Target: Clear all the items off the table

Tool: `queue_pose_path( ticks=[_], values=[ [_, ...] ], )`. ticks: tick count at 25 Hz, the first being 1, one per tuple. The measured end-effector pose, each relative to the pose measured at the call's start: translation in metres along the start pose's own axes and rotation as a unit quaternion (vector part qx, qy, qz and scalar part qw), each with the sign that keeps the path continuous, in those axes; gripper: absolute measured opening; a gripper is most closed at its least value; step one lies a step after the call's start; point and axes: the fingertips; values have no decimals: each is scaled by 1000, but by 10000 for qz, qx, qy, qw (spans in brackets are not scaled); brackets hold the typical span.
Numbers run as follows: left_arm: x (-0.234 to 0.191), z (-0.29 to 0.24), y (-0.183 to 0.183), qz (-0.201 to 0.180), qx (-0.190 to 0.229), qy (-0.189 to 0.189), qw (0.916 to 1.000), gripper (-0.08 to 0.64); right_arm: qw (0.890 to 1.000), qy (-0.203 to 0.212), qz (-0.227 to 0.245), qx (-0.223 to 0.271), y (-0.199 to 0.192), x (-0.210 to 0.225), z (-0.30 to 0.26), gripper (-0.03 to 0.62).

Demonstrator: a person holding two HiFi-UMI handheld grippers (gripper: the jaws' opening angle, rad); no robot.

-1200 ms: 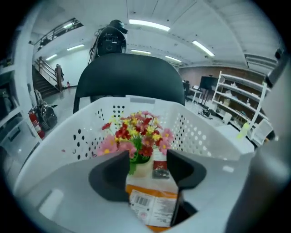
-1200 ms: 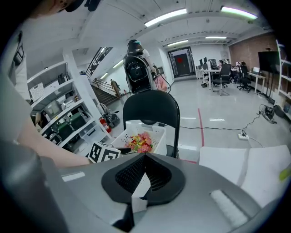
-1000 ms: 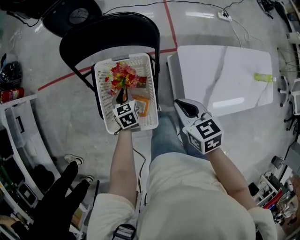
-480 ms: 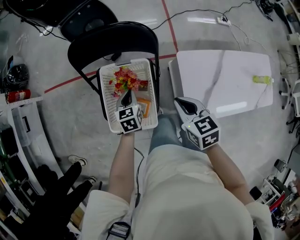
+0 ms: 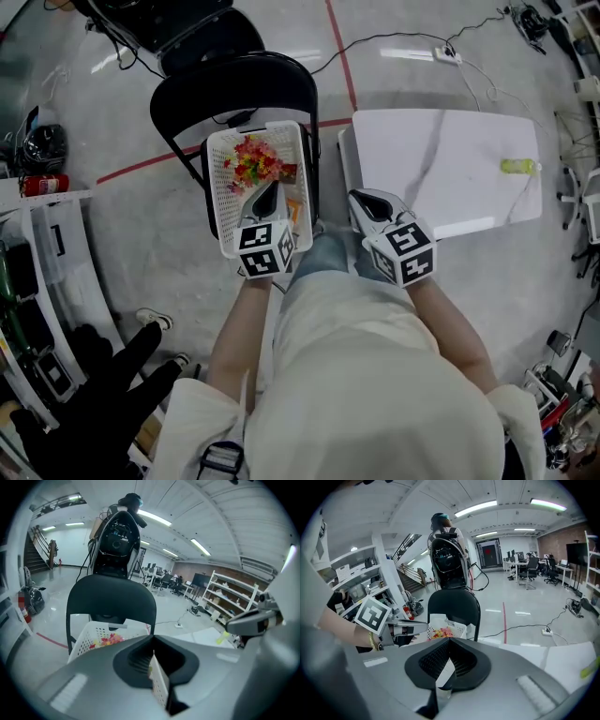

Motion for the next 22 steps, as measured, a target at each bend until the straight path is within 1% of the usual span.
queue_pose_path(
  ticks=[3,7,9,15,22],
  values=[
    [10,12,7,104,0,-66,9999,9,10000,7,86,-8,0,-1,7,-2],
    [17,23,11,-14,18,-41,10000,9,9999,-7,156,15,-2,-2,14,-2],
    [22,28,14,-51,71,-94,9999,9,9998,-3,193,27,-4,-2,18,-2],
    [44,39,21,20,232,-279,9993,9,9996,-26,234,152,-5,3,32,-2],
    [94,45,18,-356,372,-538,9972,9,9994,-38,160,303,-24,17,59,-1]
  ],
)
Point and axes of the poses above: the fingertips, and each gripper's own axes: z backward along the fingers, x to its right, y out of its top, and after that the axes turned 10 degrees about z, right-handed
